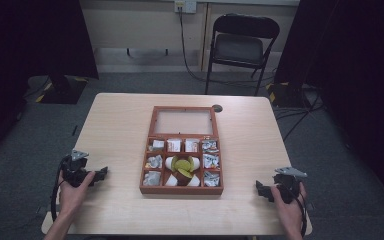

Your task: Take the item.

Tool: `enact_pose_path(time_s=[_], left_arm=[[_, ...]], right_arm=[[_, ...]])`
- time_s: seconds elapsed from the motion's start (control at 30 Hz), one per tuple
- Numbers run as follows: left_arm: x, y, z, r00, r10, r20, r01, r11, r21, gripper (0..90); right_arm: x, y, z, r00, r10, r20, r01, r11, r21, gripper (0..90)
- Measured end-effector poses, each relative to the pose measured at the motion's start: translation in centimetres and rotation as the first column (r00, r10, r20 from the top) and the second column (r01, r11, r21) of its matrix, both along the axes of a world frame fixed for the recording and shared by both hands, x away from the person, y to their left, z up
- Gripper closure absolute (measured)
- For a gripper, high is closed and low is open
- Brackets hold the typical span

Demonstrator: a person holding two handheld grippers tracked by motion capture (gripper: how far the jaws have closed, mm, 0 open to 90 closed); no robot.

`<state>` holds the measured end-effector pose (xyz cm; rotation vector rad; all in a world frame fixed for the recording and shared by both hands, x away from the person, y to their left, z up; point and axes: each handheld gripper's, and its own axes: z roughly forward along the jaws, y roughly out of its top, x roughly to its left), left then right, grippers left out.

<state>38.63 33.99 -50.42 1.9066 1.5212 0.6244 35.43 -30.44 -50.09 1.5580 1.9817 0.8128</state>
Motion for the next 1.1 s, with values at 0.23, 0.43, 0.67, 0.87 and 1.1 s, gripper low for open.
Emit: enact_pose_path(time_s=[0.23,0.43,0.67,0.87,1.1], left_arm=[[0.0,0.0,0.0,1.0000,-0.006,0.000,0.006,1.0000,-0.002,0.2],[-0.3,0.0,0.3,0.9996,-0.026,0.012,0.026,0.9996,-0.007,12.4],[-0.4,0.2,0.5,0.9993,-0.035,0.013,0.035,0.9992,-0.018,18.8],[-0.6,0.1,0.8,0.9985,-0.048,0.028,0.050,0.9974,-0.052,20.5],[-0.8,-0.2,1.2,0.9964,-0.080,0.030,0.082,0.9927,-0.088,22.4]], right_arm=[[0.0,0.0,0.0,1.0000,0.000,0.000,0.000,1.000,0.000,0.0],[0.0,0.0,0.0,1.0000,0.002,0.000,-0.002,1.000,0.000,0.0],[0.0,0.0,0.0,1.0000,0.001,0.000,-0.001,1.000,0.000,0.0],[0.0,0.0,0.0,1.0000,0.002,0.000,-0.002,1.000,0.000,0.0],[0.0,0.0,0.0,1.0000,0.002,0.000,-0.002,1.000,0.000,0.0]])
